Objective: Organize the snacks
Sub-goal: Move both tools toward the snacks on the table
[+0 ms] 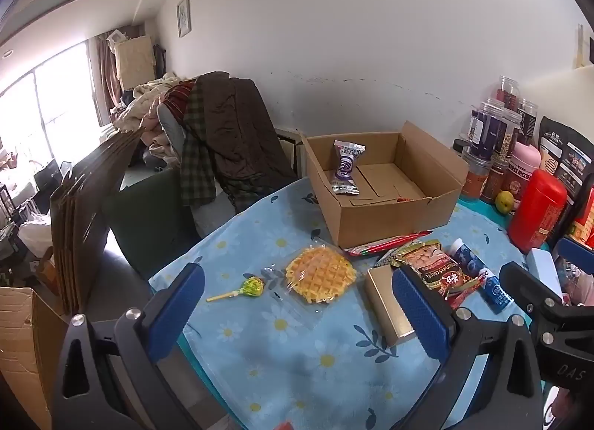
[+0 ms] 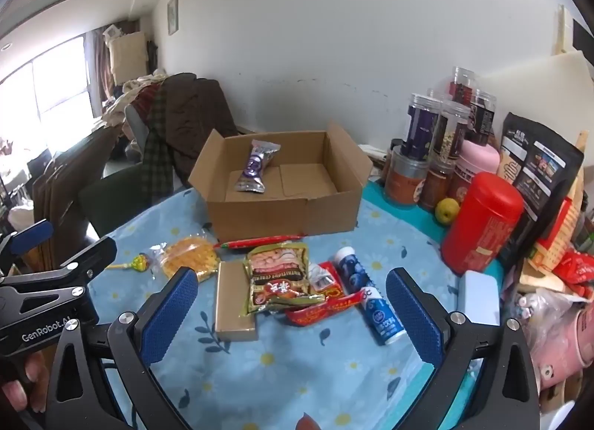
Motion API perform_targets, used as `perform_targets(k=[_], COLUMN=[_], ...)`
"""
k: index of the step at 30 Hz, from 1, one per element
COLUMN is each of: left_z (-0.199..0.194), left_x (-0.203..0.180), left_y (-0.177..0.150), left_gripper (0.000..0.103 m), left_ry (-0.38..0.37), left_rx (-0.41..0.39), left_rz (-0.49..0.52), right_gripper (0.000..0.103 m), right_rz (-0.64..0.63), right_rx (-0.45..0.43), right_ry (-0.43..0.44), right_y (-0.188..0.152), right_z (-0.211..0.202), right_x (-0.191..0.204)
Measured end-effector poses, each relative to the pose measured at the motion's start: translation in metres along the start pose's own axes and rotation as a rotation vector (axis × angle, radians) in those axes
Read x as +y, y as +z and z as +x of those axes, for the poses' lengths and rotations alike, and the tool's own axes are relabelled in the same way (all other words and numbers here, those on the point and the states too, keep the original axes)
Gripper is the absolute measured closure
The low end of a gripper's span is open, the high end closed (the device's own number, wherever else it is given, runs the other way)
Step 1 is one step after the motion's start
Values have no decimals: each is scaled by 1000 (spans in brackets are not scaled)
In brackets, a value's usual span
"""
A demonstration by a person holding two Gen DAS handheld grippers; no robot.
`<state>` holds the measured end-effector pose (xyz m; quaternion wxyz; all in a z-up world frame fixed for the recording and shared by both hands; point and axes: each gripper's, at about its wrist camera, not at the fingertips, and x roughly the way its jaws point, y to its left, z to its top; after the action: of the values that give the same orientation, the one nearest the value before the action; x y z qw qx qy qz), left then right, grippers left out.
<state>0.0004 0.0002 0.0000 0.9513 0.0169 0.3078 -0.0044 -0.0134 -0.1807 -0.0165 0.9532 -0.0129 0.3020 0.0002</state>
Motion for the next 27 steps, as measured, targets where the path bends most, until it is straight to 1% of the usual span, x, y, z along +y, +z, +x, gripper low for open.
perform_targets(k=[1, 14, 27], left_z=[-1, 1, -7], left_x=[0, -2, 0], left_y=[0, -3, 3], left_gripper=[0, 0, 0], left_ry=[0, -15, -38], left_rx=[-15, -9, -11], left_rz=[7, 15, 20], right_gripper=[0, 0, 0], right_rz=[2, 2, 11], right_rx=[1, -4, -23], right_ry=[1, 4, 23], right_y=[0, 2, 2], right_z=[0, -1, -7], right_x=[0, 1, -2])
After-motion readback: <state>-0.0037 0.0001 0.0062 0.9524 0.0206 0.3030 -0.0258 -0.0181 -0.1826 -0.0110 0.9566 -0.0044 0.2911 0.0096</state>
